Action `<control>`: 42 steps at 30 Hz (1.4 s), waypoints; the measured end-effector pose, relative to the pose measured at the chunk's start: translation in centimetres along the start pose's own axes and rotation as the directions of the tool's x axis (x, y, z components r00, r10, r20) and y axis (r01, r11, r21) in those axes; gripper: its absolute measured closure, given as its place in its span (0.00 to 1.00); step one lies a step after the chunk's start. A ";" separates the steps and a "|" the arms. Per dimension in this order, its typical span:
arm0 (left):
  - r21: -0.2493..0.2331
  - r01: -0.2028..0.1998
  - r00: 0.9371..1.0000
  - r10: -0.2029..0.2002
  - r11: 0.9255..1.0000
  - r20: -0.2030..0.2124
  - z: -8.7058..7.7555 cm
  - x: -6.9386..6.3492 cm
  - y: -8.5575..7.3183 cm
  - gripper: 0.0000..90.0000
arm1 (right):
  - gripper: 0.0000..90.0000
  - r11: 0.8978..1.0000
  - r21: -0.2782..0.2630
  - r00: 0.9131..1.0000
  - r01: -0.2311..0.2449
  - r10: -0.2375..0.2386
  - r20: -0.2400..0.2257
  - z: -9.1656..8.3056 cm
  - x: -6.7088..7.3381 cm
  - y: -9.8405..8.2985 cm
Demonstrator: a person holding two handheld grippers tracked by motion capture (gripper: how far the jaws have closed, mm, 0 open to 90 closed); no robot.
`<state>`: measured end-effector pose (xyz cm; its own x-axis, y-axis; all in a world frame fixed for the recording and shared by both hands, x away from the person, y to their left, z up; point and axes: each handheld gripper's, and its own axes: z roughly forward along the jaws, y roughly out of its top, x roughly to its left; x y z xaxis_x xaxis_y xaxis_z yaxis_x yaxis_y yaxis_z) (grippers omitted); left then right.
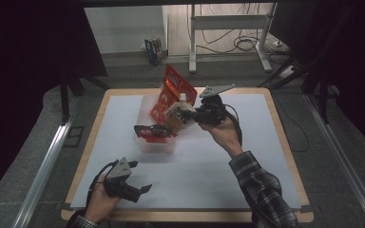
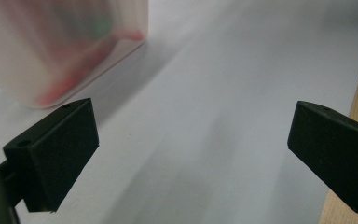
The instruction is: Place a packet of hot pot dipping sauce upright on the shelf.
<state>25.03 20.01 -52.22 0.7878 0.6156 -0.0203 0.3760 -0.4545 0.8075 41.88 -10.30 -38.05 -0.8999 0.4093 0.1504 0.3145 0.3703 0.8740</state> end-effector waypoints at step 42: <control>0.035 -0.022 1.000 0.022 0.999 0.021 0.4 -0.3 0.0 0.02 | 0.87 0.996 0.086 0.993 0.031 -0.020 -0.118 5.4 -0.1 0.6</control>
<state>25.00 19.52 -52.47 0.8058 0.5920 -0.0152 0.3752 -0.4906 0.7865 43.80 -5.55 -40.01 -0.9356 0.3000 0.1861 0.3115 0.4533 0.8352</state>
